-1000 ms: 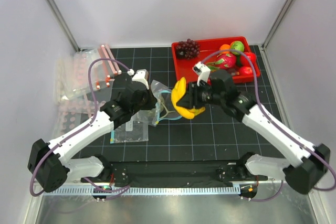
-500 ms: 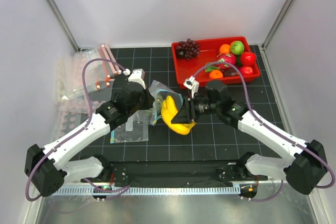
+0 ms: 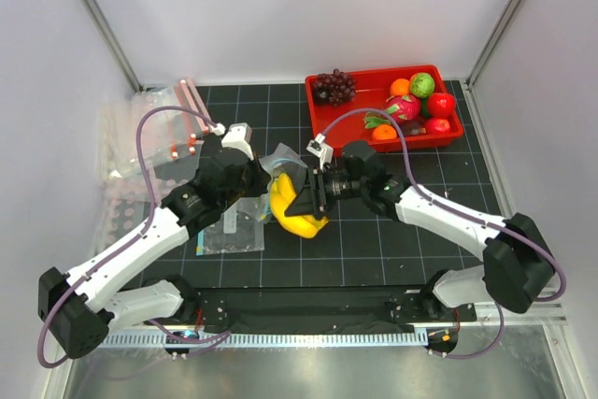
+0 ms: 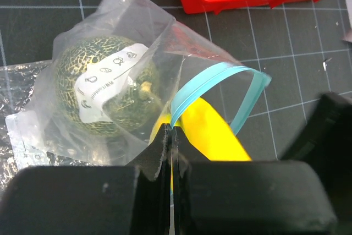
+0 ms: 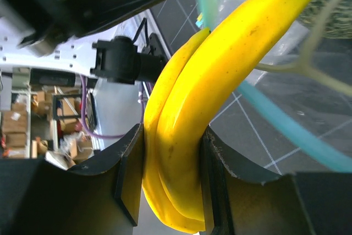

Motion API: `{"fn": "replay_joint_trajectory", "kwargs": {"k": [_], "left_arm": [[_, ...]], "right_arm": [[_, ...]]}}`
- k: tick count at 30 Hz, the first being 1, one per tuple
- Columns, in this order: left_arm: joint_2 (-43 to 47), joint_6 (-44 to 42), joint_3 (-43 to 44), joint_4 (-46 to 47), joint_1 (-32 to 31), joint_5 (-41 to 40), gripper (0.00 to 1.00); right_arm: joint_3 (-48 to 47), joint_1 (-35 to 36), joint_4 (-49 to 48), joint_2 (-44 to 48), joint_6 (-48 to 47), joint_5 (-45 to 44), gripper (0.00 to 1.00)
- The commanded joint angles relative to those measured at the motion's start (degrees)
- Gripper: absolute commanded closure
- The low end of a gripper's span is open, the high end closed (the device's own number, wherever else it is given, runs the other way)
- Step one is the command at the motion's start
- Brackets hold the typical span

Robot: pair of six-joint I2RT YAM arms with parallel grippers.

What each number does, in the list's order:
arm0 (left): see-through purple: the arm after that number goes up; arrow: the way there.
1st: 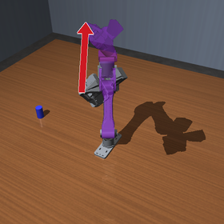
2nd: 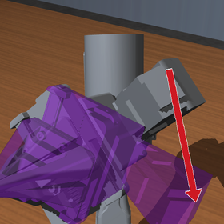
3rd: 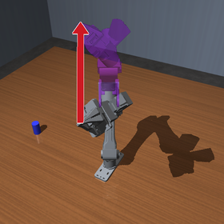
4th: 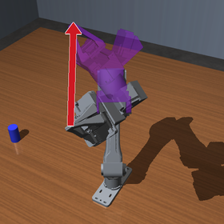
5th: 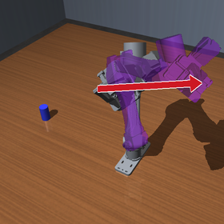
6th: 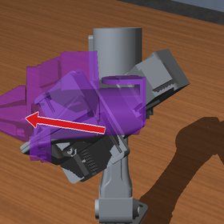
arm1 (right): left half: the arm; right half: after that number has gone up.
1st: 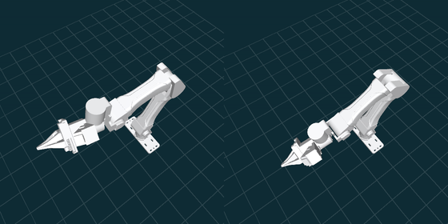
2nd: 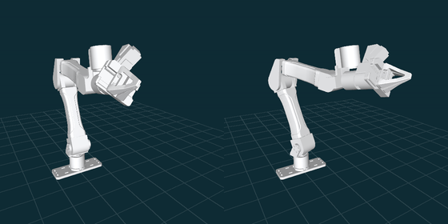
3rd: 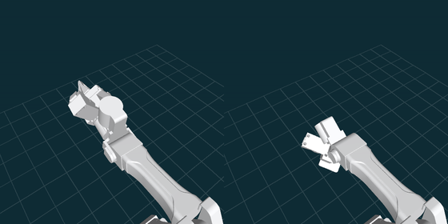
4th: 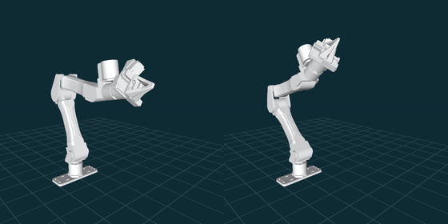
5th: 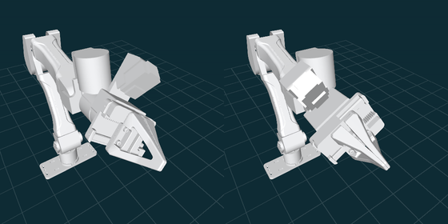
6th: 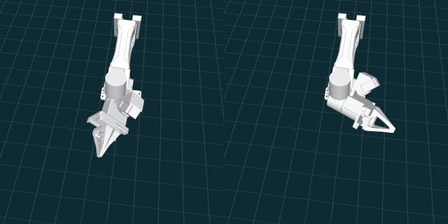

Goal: Place the food in the zip-top bag and seal the zipper
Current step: Place the fake fruit in the zipper food storage bag.

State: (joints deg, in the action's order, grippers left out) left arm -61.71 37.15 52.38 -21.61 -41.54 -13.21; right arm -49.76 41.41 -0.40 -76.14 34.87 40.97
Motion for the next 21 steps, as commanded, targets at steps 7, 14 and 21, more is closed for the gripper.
{"fn": "replay_joint_trajectory", "kwargs": {"k": [7, 14, 21], "left_arm": [[1.8, -0.2, 1.9, -0.4, 0.0, -3.3, 1.0], [3.8, 0.1, 0.6, 0.9, 0.1, -4.8, 1.0], [3.3, 0.6, -0.1, 2.7, 0.0, -3.9, 1.0]], "right_arm": [[-5.3, -3.1, -11.1, -2.0, 11.3, -4.8, 0.99], [-1.9, -9.2, -27.4, -9.5, 32.7, -4.9, 0.99], [0.5, -9.1, -41.4, -13.9, 44.9, -7.8, 0.99]]}}
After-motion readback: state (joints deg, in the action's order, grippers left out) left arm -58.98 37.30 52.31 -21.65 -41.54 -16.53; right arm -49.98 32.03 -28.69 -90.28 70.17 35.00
